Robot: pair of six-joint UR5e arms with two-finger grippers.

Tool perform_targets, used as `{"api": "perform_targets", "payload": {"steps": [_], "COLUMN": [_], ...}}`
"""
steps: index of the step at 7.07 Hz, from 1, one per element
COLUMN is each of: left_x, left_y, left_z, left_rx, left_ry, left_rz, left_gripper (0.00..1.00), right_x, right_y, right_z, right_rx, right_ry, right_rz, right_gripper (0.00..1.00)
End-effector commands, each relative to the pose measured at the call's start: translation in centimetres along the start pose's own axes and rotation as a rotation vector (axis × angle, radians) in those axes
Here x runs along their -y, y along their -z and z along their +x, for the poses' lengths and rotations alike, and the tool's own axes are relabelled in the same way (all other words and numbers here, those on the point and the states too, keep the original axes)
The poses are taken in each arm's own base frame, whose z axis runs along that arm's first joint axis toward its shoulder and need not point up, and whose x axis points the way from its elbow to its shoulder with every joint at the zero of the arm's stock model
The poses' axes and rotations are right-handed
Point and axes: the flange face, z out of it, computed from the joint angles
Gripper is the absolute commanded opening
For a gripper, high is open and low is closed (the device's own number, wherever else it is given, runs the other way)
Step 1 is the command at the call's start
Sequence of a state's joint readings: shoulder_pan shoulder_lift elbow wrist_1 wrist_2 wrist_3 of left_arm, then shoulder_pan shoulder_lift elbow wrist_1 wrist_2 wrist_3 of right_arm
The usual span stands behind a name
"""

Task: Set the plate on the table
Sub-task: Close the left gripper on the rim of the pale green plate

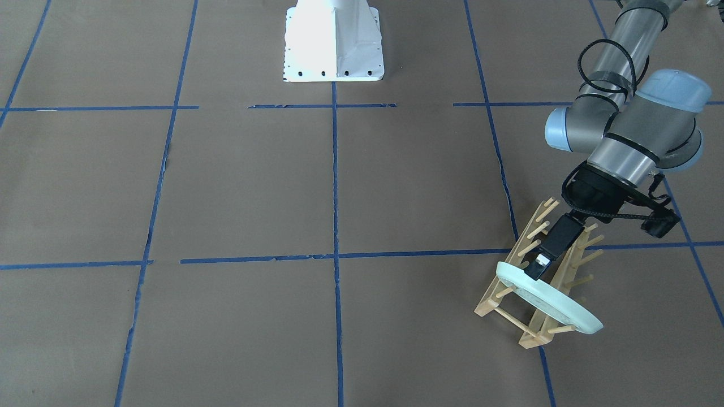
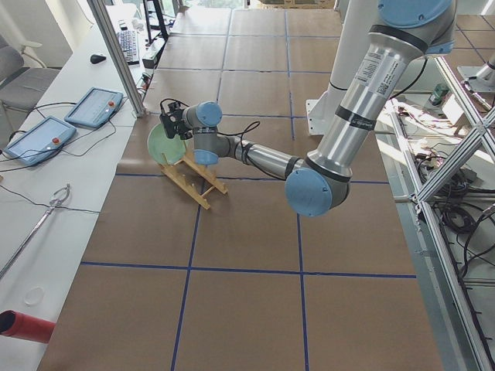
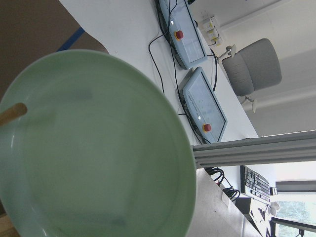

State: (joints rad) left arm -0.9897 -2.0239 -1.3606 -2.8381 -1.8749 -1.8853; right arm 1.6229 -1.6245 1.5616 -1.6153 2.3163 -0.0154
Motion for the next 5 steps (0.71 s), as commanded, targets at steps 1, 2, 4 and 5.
{"api": "perform_targets", "payload": {"steps": [1,2,4,5], "left_x": [0.8,1.3,2.1,2.2], "left_y": [0.3,0.5,0.9,0.7], "left_z": [0.1,0.2,0.4,0.6], "left_rx": [-0.001,-0.003,-0.004,0.001], "left_ry": [0.002,0.001,-0.022,-0.021], "left_rz": [0.013,0.02,0.033,0.037], "left_gripper": [0.59,0.54,0.53,0.53], "right_x": [0.0,0.0,0.0,0.0], "right_y": [0.0,0.0,0.0,0.0], "right_z": [0.0,0.0,0.0,0.0], "right_rx": [0.0,0.0,0.0,0.0], "right_ry": [0.0,0.0,0.0,0.0], "right_rz": [0.0,0.0,0.0,0.0], "right_gripper": [1.0,1.0,1.0,1.0]}}
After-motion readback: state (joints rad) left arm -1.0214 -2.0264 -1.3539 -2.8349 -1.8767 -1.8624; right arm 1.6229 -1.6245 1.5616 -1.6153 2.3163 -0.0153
